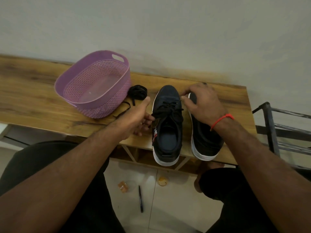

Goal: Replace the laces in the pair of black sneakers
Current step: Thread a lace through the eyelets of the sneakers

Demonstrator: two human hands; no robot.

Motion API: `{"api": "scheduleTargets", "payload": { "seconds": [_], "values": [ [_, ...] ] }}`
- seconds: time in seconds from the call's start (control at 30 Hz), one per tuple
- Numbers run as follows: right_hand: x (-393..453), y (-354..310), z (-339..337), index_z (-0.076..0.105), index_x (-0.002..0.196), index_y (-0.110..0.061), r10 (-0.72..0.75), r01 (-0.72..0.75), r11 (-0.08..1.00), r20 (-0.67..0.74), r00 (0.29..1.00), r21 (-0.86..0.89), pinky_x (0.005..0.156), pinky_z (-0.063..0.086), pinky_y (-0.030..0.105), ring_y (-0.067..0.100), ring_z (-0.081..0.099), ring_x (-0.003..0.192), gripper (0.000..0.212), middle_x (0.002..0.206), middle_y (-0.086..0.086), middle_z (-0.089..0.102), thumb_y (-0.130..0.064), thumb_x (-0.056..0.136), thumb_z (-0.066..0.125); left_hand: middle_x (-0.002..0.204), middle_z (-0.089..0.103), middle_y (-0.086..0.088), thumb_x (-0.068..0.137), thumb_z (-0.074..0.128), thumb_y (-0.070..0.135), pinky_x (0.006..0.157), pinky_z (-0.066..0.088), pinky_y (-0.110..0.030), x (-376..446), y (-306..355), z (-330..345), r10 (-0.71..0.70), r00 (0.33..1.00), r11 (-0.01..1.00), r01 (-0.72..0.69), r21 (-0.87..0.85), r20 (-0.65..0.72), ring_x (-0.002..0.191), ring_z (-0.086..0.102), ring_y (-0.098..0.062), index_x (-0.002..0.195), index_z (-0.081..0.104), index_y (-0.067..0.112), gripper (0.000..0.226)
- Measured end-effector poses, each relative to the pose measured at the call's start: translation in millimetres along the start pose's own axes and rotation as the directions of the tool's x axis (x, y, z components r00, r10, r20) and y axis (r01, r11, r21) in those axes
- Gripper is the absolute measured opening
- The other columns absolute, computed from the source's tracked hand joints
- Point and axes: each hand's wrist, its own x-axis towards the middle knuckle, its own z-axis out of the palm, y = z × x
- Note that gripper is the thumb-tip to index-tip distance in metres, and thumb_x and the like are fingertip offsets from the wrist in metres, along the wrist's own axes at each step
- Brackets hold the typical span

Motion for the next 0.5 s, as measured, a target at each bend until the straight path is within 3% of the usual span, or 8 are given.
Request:
{"api": "scheduleTargets", "payload": {
  "seconds": [0.07,0.13,0.17,0.23,0.33,0.4,0.5],
  "values": [
    [-2.7,-9.8,1.8,0.067,0.110,-0.020,-0.060,0.053,0.991,0.052,0.997,0.120,0.099,0.043,0.028,0.016,0.053,0.113,0.018,0.116,-0.001,0.065,-0.029,0.098,0.058,0.089,0.064,-0.002,0.097,0.035,0.073,0.063,0.043,-0.031,7.3,-6.5,2.7,-0.091,0.995,0.991,0.094,-0.094,0.030,0.074,0.059,-0.017,0.106,0.072,0.013,0.072],
    [-6.7,-16.4,4.2,0.067,0.117,-0.019,-0.077,0.053,0.980,0.120,0.990,0.193,0.087,0.039,0.003,0.004,0.052,0.109,0.023,0.120,-0.006,0.065,-0.030,0.100,0.058,0.085,0.063,0.002,0.094,0.047,0.072,0.057,0.039,-0.028,12.1,-11.3,6.7,-0.123,0.992,0.978,0.128,-0.162,0.040,0.069,0.055,-0.014,0.103,0.073,0.017,0.062],
    [-8.5,-17.5,6.1,0.066,0.122,-0.021,-0.071,0.037,0.976,0.156,0.985,0.216,0.081,0.036,-0.002,0.000,0.051,0.107,0.027,0.122,-0.007,0.064,-0.033,0.100,0.057,0.081,0.063,0.004,0.092,0.055,0.068,0.057,0.038,-0.028,13.0,-13.1,8.7,-0.132,0.990,0.972,0.139,-0.189,0.046,0.067,0.054,-0.012,0.099,0.073,0.020,0.051],
    [-10.2,-17.2,9.5,0.064,0.127,-0.023,-0.054,-0.002,0.966,0.208,0.977,0.259,0.077,0.037,-0.001,0.001,0.054,0.106,0.030,0.122,-0.007,0.065,-0.036,0.101,0.054,0.075,0.063,0.006,0.091,0.068,0.051,0.060,0.038,-0.029,15.1,-15.4,12.7,-0.127,0.991,0.953,0.134,-0.272,0.041,0.066,0.051,-0.011,0.091,0.071,0.023,0.028],
    [-9.5,-16.1,10.2,0.063,0.128,-0.024,-0.034,-0.038,0.955,0.238,0.971,0.293,0.083,0.041,0.008,0.005,0.057,0.107,0.031,0.120,-0.007,0.066,-0.037,0.102,0.053,0.073,0.059,0.007,0.091,0.069,0.031,0.062,0.038,-0.028,22.2,-18.2,16.8,-0.106,0.994,0.894,0.109,-0.435,0.031,0.067,0.048,-0.011,0.086,0.068,0.022,0.010],
    [-8.9,-16.0,9.4,0.063,0.127,-0.024,-0.030,-0.047,0.954,0.249,0.968,0.297,0.088,0.043,0.014,0.006,0.058,0.108,0.031,0.120,-0.007,0.065,-0.037,0.102,0.052,0.077,0.059,0.007,0.090,0.067,0.026,0.059,0.040,-0.027,24.0,-18.5,15.3,-0.098,0.995,0.844,0.082,-0.529,-0.001,0.066,0.049,-0.009,0.091,0.066,0.021,0.005],
    [-8.1,-14.4,9.9,0.064,0.126,-0.025,-0.025,-0.056,0.957,0.273,0.962,0.283,0.082,0.042,0.010,0.006,0.058,0.106,0.030,0.117,-0.009,0.065,-0.037,0.102,0.051,0.088,0.065,0.002,0.093,0.062,0.020,0.066,0.047,-0.026,22.7,-15.3,7.6,-0.008,0.999,0.732,-0.022,-0.681,-0.041,0.074,0.060,-0.010,0.103,0.066,0.013,0.012]
  ]
}}
